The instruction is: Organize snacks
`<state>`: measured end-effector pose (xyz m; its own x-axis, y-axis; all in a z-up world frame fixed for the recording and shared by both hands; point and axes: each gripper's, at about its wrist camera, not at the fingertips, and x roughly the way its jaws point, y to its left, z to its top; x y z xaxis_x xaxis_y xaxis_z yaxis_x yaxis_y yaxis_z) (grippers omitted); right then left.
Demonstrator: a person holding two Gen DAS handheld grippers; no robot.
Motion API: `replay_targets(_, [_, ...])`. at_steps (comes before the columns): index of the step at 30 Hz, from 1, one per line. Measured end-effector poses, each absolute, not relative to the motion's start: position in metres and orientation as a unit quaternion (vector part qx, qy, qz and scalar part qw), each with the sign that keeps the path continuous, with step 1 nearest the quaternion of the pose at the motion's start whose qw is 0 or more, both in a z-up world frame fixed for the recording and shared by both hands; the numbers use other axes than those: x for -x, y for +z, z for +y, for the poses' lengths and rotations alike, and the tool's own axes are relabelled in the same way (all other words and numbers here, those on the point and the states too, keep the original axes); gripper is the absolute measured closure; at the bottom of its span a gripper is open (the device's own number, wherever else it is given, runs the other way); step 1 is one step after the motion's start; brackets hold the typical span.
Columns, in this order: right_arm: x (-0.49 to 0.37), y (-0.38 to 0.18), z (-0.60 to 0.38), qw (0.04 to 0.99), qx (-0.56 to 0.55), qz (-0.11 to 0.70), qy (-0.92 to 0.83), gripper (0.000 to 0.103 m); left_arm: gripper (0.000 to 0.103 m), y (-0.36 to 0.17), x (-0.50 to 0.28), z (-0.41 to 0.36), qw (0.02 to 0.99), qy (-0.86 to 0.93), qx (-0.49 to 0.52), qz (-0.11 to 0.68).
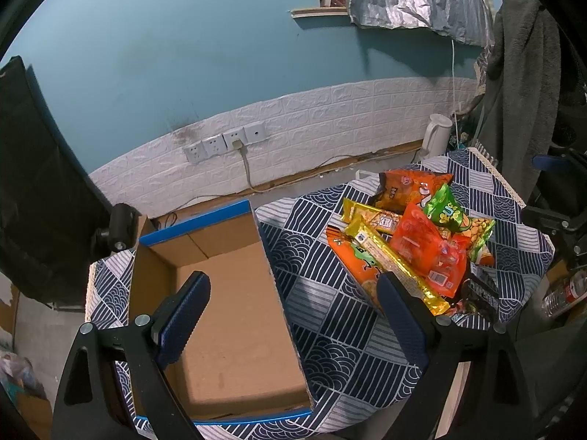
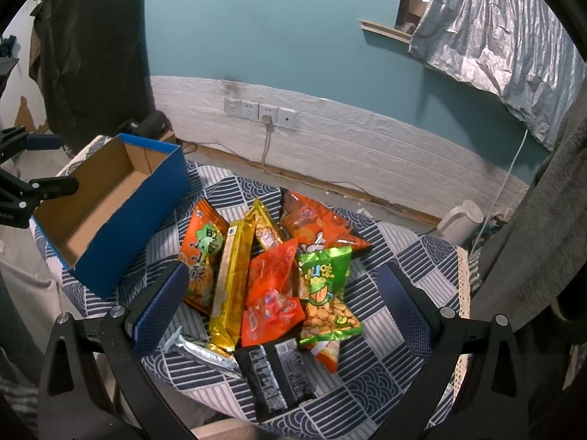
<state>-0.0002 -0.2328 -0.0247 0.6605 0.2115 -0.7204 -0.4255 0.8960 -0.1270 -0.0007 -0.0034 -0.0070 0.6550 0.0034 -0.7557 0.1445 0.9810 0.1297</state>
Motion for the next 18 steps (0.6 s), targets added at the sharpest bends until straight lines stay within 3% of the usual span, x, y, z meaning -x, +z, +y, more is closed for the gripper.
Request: replay_targets(18, [0.0010,-0.0262,-0.2329,0.899,0.144,0.373,0.179,0.003,0.010,-0.0100,-0.0035,0.0020,0.900,-0.041,-0.080,0.426])
